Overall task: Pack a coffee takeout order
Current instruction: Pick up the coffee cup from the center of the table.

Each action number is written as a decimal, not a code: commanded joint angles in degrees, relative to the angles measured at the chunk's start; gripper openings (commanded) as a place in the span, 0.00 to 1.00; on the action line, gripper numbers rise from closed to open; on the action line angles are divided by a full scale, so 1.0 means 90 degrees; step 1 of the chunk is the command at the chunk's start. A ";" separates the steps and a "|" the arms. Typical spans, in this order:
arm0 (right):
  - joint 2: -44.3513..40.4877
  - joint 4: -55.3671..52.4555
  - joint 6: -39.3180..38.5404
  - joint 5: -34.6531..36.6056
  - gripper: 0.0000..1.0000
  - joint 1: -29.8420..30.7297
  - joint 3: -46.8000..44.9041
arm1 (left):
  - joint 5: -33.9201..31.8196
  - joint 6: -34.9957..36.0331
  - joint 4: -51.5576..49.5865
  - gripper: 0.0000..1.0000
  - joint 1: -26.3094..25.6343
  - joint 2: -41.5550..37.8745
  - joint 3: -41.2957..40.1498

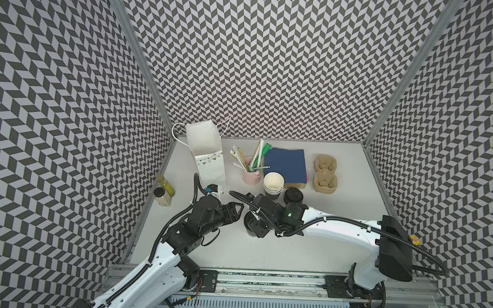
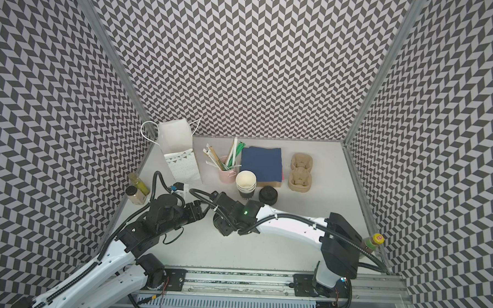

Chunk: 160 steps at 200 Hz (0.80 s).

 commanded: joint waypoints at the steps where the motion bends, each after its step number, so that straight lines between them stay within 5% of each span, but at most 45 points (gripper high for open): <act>1: 0.0141 -0.0875 0.0106 -0.0361 0.59 -0.0068 -0.0364 | 0.0153 -0.0151 -0.0023 0.67 0.0008 -0.0137 -0.0245; 101: -0.0116 -0.1283 0.0430 0.0482 0.57 -0.0092 -0.0062 | -0.0918 0.0140 -0.0730 0.68 0.0008 -0.0970 0.0534; 160: -0.1041 -0.1519 0.0610 0.0781 0.56 -0.0812 -0.0304 | -0.1150 0.0432 -0.0725 0.69 0.0017 -0.0748 0.0950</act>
